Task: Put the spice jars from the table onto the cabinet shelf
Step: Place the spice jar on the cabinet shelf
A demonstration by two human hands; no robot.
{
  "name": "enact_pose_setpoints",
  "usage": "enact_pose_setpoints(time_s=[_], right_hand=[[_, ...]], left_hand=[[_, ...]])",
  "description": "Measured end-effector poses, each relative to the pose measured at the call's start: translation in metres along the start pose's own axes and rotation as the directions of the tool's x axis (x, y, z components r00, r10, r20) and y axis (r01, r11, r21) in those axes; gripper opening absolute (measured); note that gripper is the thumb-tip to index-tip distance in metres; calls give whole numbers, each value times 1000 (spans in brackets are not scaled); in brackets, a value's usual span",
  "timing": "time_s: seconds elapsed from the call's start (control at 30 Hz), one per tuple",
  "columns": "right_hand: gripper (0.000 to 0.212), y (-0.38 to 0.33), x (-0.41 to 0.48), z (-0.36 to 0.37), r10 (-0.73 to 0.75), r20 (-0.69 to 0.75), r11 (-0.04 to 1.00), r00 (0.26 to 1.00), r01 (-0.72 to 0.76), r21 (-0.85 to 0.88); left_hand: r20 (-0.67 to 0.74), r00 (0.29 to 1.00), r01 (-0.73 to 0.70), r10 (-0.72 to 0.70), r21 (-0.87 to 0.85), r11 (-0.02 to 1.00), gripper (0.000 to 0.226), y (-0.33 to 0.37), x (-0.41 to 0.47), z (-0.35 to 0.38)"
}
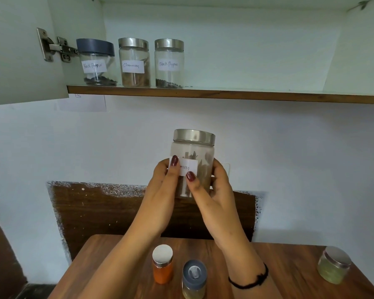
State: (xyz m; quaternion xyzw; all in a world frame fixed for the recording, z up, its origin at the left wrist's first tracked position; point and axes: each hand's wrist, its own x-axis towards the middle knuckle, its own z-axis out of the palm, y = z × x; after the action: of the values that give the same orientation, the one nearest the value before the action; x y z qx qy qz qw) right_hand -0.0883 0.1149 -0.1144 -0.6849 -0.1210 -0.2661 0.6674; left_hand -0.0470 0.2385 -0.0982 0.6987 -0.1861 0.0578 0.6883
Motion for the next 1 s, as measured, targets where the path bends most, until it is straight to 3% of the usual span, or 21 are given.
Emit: enact_pose_setpoints(time_s=[0.1, 0.2, 0.3, 0.47, 0.67, 0.83, 1.0], right_hand=[[51, -6, -3, -5, 3, 27, 996, 1000, -6, 94], [45, -10, -5, -9, 23, 49, 985, 999, -31, 170], [48, -12, -6, -12, 63, 71, 972, 995, -78, 223], [46, -14, -8, -12, 76, 98, 963, 992, -98, 250], [70, -10, -8, -11, 67, 61, 962, 996, -81, 261], [80, -10, -7, -17, 53, 22, 964, 998, -57, 260], [72, -14, -6, -22, 29, 40, 963, 999, -39, 266]], left_hand=[[100, 995, 7, 0, -69, 998, 42, 7, -5, 1], [90, 996, 35, -9, -288, 957, 64, 13, -17, 2], [-8, 999, 46, -51, -318, 947, 79, 5, -10, 0], [63, 993, 116, -99, -405, 907, 72, 2, -6, 0], [250, 966, 152, -62, -360, 920, 70, 5, -13, 13], [260, 965, 116, -22, -353, 928, 56, 7, -17, 22], [229, 973, 51, 37, -367, 929, 49, 6, -15, 27]])
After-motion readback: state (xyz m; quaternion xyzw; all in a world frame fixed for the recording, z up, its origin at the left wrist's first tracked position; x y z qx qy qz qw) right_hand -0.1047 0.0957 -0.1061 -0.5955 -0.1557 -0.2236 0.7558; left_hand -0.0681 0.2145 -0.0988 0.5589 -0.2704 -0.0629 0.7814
